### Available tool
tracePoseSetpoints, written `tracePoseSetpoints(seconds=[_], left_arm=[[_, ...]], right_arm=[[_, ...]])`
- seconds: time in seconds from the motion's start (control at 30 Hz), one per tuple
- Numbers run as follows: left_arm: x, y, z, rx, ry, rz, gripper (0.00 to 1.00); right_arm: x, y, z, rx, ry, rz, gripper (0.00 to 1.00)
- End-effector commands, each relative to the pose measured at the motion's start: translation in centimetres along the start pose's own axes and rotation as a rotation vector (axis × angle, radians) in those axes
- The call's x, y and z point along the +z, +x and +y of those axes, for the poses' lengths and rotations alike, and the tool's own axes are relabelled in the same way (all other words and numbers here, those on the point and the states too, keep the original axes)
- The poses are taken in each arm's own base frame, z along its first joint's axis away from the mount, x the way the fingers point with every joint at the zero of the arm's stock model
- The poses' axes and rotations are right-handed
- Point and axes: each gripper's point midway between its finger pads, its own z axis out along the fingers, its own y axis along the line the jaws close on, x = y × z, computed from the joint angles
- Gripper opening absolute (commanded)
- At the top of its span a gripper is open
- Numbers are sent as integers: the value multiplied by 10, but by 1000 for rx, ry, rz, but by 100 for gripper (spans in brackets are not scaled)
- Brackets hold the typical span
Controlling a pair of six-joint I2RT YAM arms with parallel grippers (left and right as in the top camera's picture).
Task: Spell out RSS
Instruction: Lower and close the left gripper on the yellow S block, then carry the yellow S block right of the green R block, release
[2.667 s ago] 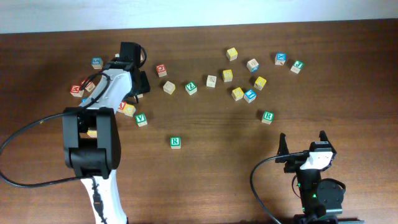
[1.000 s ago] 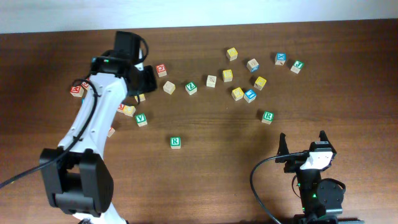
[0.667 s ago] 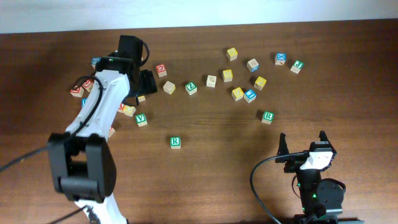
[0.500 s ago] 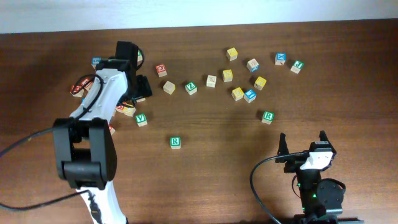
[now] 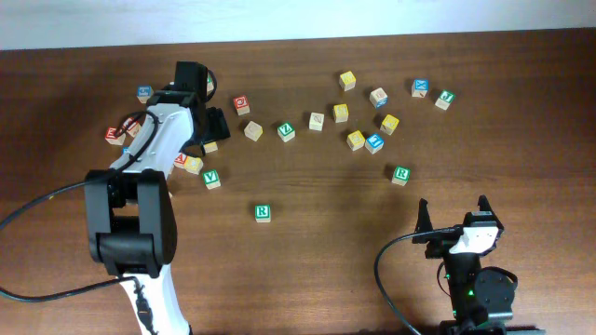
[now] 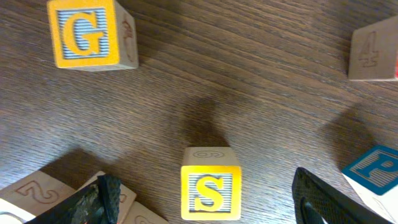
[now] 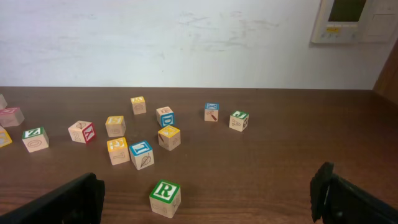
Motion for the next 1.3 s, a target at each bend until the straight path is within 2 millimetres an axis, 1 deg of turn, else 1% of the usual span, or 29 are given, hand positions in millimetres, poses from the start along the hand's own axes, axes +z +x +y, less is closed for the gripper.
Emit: tracePoseSetpoints(seconds=[0.0, 0.07, 0.17, 0.27, 0.3, 0.43, 0.63, 0.7, 0.73, 0.8, 0.87, 1.17, 1.27], left_arm=[[17, 12, -5, 25, 11, 49, 78], [24, 17, -4, 27, 4, 67, 77], [33, 22, -3, 29, -3, 87, 72], [34, 22, -3, 54, -3, 88, 58], [34, 22, -3, 69, 0, 85, 55], [34, 21, -3, 77, 1, 81, 54], [35, 16, -5, 70, 7, 63, 45], [35, 16, -5, 70, 6, 64, 38], [35, 17, -5, 70, 7, 64, 37], [35, 17, -5, 70, 7, 64, 37], [34, 17, -5, 70, 6, 67, 32], [34, 16, -5, 70, 7, 64, 30], [34, 16, -5, 70, 7, 64, 22]], right_arm=[[0, 3, 2, 10, -12, 5, 98], [0, 3, 2, 10, -12, 5, 98], [0, 3, 2, 10, -12, 5, 98], [0, 3, 2, 10, -12, 5, 98], [0, 3, 2, 10, -12, 5, 98], [0, 3, 2, 10, -12, 5, 98], [0, 3, 2, 10, -12, 5, 98], [0, 3, 2, 10, -12, 5, 98], [0, 3, 2, 10, -12, 5, 98], [0, 3, 2, 10, -12, 5, 98], [0, 3, 2, 10, -12, 5, 98], [0, 3, 2, 10, -12, 5, 98], [0, 3, 2, 10, -12, 5, 98]])
